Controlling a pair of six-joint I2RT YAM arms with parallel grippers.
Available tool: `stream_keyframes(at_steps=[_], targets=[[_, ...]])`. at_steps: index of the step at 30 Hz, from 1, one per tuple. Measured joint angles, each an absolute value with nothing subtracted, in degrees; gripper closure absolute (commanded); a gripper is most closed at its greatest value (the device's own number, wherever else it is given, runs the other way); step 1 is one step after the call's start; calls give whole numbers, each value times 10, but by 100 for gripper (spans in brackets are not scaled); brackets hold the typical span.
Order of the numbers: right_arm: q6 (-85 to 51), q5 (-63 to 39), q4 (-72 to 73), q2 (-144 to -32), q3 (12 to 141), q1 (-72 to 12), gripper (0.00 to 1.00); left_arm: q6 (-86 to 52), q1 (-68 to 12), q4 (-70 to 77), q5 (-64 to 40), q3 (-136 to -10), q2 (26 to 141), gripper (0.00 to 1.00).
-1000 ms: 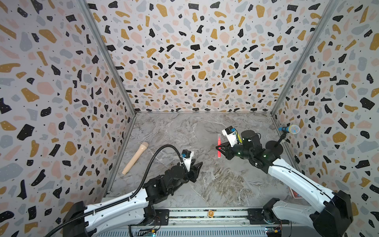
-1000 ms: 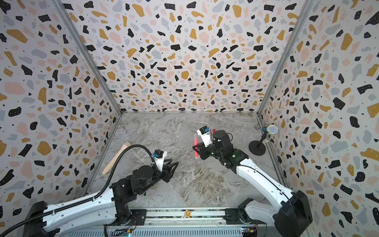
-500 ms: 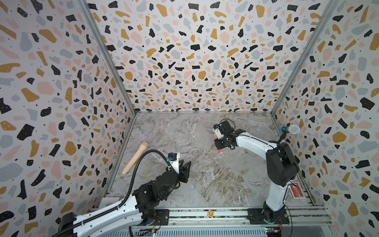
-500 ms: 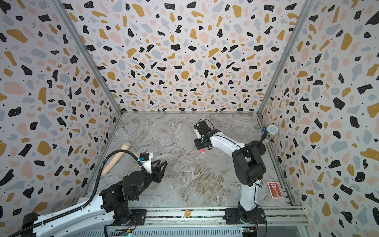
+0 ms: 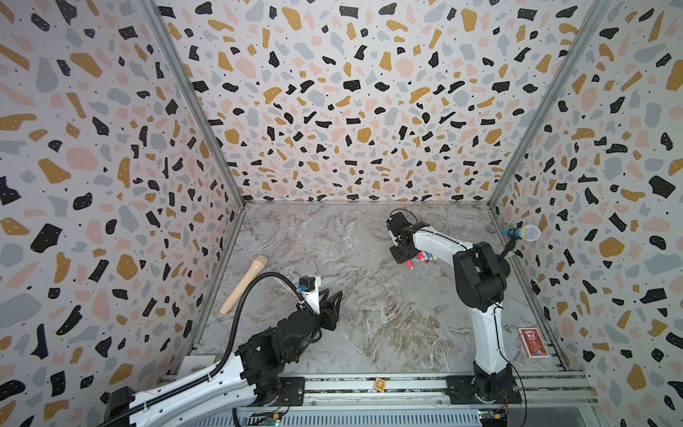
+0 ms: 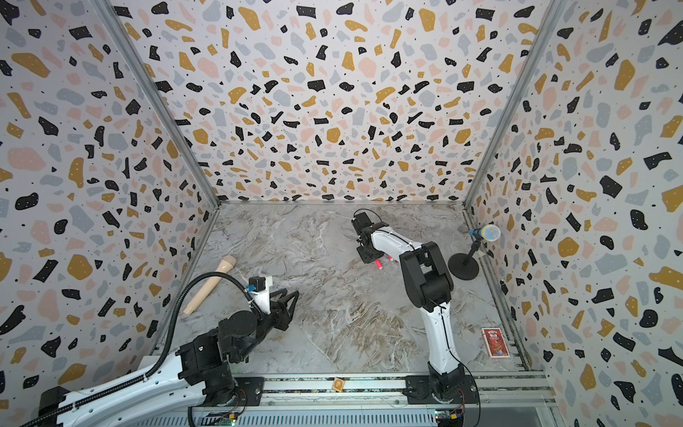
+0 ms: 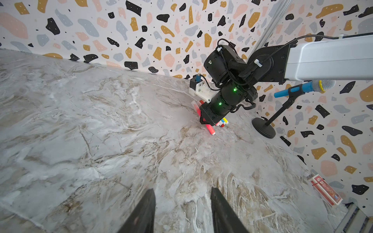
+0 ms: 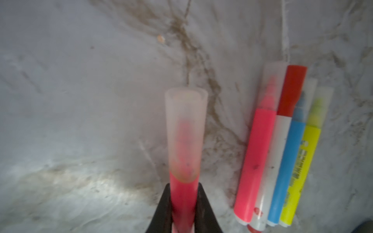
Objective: Insert pens into pen caps
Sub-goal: Place a pen at the top-right of the table, then reset both arms
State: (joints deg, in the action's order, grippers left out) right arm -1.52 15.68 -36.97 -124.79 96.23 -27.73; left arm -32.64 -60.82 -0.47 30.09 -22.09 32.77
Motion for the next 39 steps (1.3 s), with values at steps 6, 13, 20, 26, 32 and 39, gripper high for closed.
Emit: stream_keyframes(at_steps=[6, 13, 20, 26, 32, 39], targets=[[-10, 208, -383, -1263, 982, -262, 55, -326, -608, -5, 301, -221, 327, 55], [-10, 231, -390, -1261, 984, -272, 52, -325, -608, -4, 301, -221, 333, 55], [-11, 212, -363, -1187, 923, -289, 52, -321, -608, -8, 310, -222, 341, 56], [-13, 136, -273, -1017, 780, -286, 48, -315, -608, -44, 416, -236, 334, 55], [-23, 115, -122, -792, 589, -263, 44, -275, -607, -47, 622, -239, 340, 46], [-25, 196, 34, -581, 344, -247, 43, -187, -557, 19, 808, -217, 423, 37]])
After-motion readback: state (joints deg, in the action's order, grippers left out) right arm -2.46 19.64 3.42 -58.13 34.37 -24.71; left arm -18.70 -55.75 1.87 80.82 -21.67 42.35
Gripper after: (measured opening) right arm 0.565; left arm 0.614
